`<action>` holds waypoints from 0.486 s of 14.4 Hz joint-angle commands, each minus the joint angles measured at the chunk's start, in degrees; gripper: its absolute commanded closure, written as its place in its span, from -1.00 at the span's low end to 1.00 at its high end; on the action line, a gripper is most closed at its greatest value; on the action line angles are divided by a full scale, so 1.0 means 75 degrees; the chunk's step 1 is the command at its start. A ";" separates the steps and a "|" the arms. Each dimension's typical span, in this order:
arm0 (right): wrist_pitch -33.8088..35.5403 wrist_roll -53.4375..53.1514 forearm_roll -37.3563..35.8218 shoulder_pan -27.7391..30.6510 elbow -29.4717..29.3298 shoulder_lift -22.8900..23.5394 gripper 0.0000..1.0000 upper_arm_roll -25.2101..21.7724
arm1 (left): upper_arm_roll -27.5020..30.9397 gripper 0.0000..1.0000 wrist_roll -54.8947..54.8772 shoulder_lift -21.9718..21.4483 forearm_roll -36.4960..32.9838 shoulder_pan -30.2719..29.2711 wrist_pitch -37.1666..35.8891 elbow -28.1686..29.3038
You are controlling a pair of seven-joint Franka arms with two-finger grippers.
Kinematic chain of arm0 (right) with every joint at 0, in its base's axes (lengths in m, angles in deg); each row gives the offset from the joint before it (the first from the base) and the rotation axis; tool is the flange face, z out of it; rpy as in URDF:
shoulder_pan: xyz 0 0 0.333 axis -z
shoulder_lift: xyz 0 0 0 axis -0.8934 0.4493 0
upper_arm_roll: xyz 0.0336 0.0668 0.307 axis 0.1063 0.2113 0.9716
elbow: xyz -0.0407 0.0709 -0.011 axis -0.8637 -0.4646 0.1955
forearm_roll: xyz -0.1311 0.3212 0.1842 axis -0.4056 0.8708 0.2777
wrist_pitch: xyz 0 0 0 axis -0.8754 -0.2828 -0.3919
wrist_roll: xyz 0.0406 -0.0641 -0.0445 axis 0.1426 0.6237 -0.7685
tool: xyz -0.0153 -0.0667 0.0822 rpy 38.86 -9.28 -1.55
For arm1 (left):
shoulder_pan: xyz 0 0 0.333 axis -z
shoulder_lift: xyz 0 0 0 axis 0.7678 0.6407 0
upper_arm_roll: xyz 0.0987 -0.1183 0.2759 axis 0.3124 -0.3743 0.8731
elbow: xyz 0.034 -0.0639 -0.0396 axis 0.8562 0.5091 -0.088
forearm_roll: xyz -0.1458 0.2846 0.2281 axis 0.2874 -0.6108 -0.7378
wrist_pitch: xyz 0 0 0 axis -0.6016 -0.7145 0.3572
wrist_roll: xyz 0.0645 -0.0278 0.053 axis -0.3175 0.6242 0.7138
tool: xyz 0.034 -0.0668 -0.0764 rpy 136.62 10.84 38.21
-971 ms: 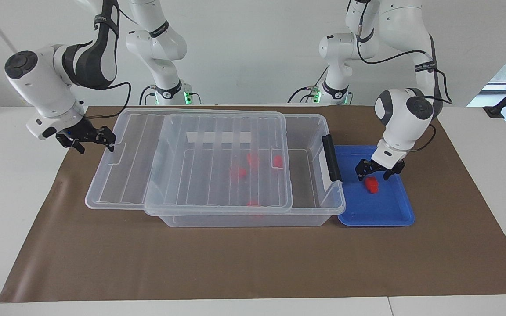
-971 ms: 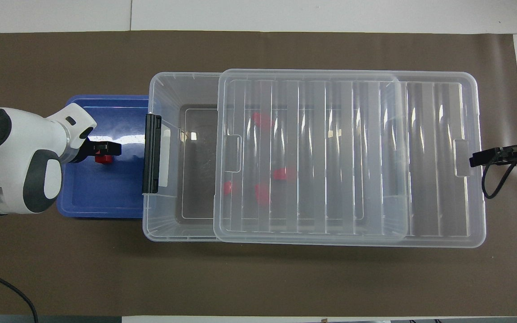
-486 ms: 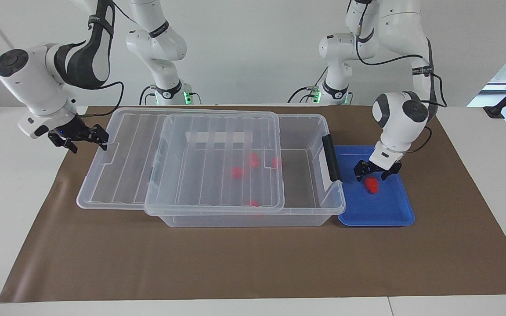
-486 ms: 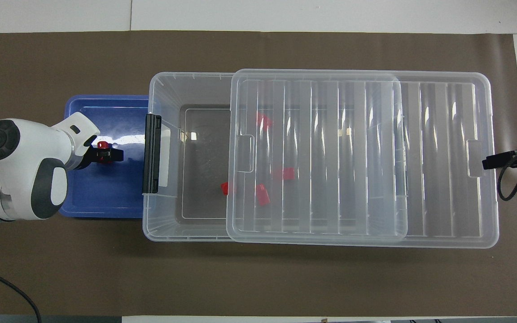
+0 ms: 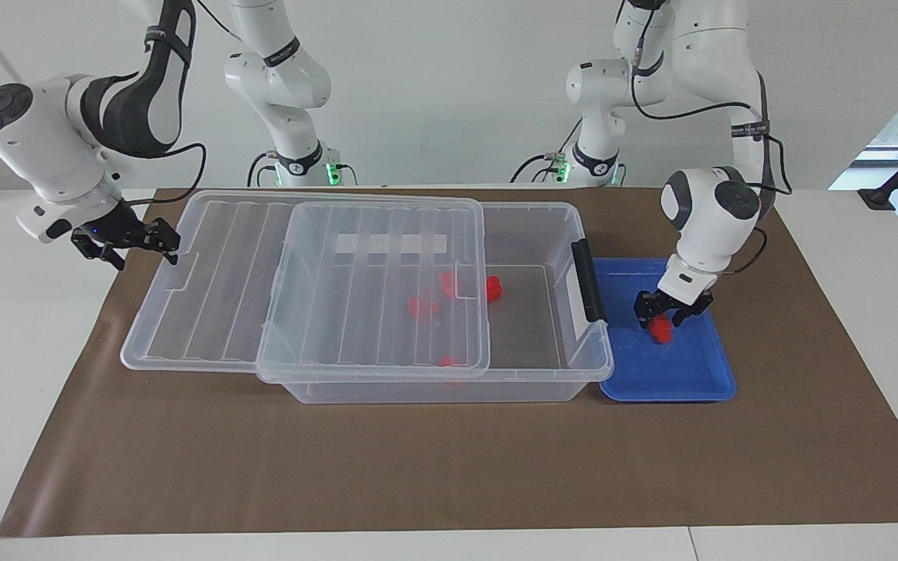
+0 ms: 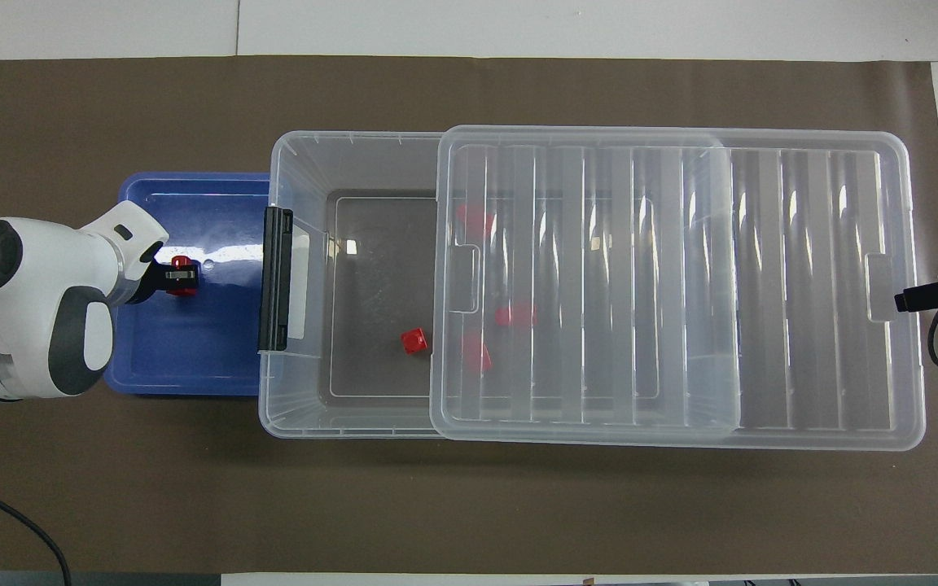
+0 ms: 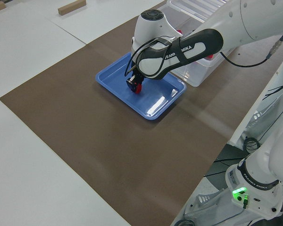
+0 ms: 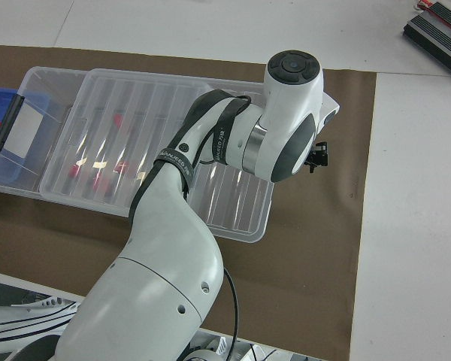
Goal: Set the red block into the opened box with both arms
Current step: 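Grasp the red block in the blue tray with the left gripper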
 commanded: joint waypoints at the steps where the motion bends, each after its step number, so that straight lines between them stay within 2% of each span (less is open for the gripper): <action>1: -0.0086 0.0217 -0.0119 0.0179 0.0029 -0.0073 -1.00 0.0059 | -0.0006 1.00 -0.0151 -0.0023 0.0136 -0.0027 0.0123 0.0039; 3: -0.0075 0.0205 -0.0119 0.0132 0.0006 -0.0039 -1.00 0.0059 | 0.0006 1.00 -0.0151 -0.0151 0.0136 -0.0015 -0.0016 -0.0078; 7: 0.0568 0.0018 -0.0119 -0.0265 -0.0789 0.0102 -1.00 0.0094 | 0.0006 1.00 -0.0151 -0.0830 0.0078 0.0066 -0.1186 -0.0617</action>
